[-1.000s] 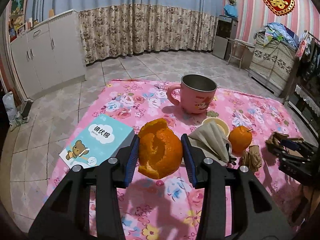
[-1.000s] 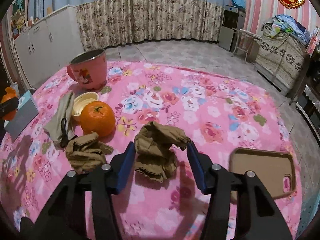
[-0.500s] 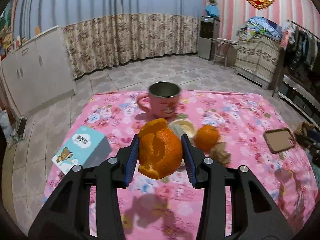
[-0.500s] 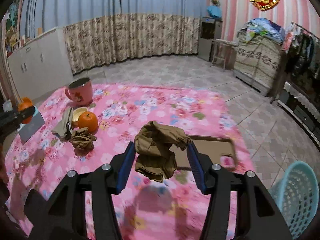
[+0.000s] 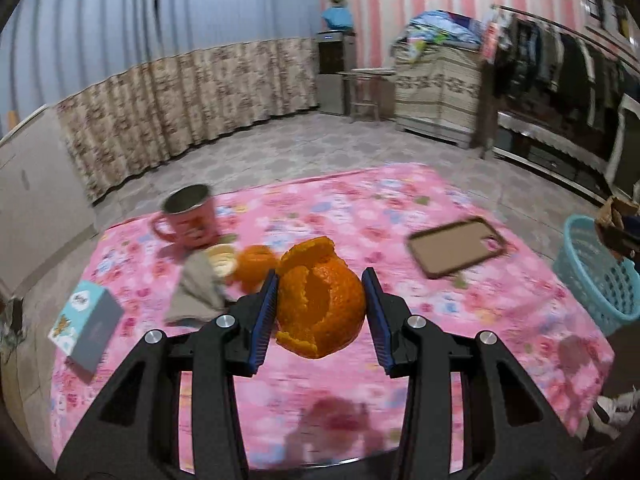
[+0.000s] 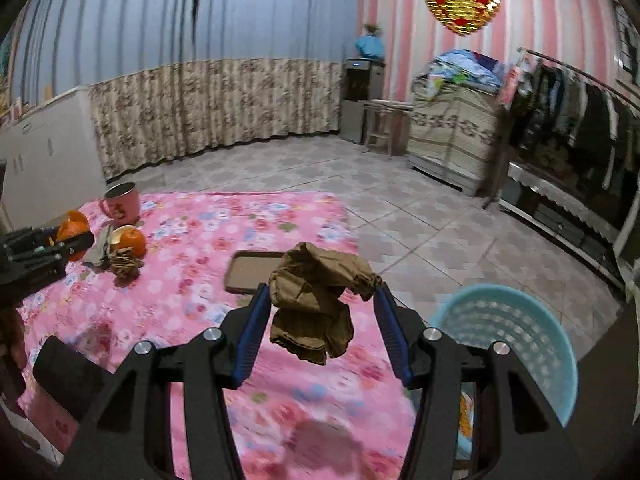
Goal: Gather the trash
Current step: 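Carry peel and brown cloth to the wastebasket and open both tools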
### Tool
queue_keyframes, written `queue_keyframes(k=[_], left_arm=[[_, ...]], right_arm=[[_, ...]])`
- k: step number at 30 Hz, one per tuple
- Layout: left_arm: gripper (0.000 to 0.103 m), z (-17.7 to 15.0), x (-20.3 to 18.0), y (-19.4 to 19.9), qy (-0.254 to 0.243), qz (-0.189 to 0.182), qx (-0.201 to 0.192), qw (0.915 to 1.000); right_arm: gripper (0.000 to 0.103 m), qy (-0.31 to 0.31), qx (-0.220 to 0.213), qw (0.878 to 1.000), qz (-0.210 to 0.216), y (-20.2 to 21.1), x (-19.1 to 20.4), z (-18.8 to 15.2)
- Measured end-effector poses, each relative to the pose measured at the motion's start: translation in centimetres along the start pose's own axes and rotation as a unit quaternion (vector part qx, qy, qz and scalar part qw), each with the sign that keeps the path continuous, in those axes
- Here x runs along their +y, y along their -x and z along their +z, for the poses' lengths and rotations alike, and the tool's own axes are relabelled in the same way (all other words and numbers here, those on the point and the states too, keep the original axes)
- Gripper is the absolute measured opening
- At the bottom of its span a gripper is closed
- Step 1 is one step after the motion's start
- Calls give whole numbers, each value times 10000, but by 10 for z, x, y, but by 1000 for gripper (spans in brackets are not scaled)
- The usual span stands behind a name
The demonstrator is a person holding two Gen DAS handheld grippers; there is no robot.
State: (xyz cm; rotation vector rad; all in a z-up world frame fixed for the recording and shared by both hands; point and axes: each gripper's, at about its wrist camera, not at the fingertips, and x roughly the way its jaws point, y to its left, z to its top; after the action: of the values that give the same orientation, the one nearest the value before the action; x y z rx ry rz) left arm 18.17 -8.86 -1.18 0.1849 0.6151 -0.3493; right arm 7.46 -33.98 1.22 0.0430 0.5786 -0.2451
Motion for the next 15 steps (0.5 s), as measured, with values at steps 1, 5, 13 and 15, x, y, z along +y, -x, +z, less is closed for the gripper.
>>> queue_keyframes(k=[1,5,13,15], left_arm=[[41,0,-14,1,-91,-64,-13,9999],[41,-1,-56,2,-285,-276,-38,9992],[41,12,-123,-7,-264,-952,-16,9951],[41,16,-137,-9,-277,-1071,-32,9939]], right_arm=[[53,-76,7,10000,-47,2,-8,-3],[53,-241,26,9993,-279,6,-33,-13],[53,-618,112,9948,-801,7,-89,-27],[53,-729,178,9935,-857,4,-103,-30]])
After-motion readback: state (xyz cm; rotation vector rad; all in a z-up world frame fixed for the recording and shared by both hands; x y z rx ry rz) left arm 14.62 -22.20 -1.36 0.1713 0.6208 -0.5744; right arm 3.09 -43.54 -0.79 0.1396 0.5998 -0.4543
